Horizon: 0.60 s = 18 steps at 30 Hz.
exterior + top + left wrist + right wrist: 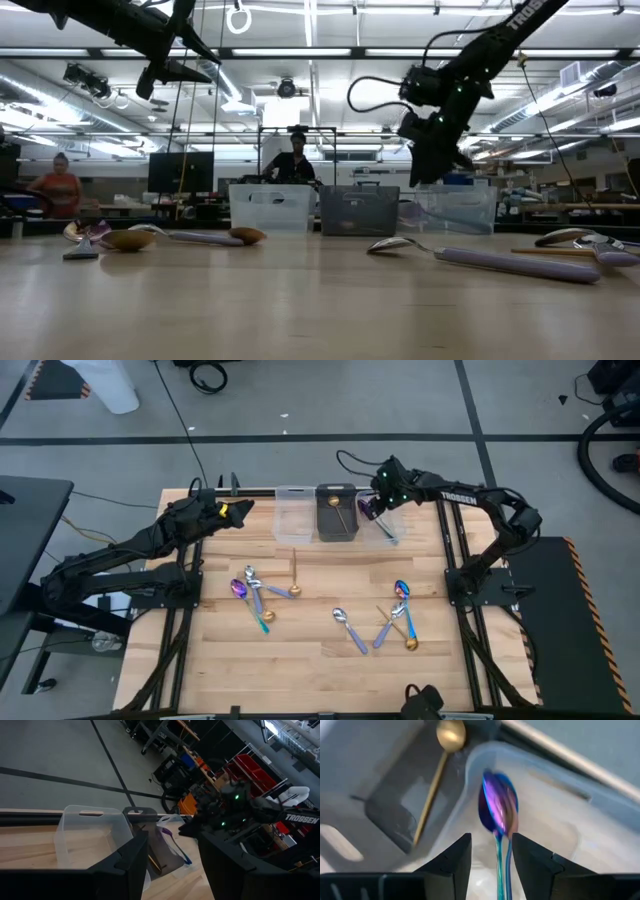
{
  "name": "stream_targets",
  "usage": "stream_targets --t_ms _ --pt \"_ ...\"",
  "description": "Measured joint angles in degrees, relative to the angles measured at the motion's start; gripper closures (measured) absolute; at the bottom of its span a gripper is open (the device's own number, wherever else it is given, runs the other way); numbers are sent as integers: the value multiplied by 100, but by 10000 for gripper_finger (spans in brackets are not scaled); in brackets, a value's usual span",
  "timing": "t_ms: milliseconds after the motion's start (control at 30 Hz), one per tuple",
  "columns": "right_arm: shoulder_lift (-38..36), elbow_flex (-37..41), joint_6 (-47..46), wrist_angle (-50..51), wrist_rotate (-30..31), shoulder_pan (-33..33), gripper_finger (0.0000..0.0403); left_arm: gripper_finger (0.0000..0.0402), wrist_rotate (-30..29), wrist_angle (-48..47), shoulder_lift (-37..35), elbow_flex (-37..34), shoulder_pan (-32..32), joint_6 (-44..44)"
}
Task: Sort silverware by color (type)
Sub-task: Put the blue spoon into the right transparent bin
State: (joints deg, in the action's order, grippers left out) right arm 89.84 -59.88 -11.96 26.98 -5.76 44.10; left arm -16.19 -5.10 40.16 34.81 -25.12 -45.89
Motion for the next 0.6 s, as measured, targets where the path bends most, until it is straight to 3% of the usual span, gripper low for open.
stream_targets --t_ms 600 --pt "0 -1802 255 1730 -214 -14 251 221 97 -96 0 0 2 -2"
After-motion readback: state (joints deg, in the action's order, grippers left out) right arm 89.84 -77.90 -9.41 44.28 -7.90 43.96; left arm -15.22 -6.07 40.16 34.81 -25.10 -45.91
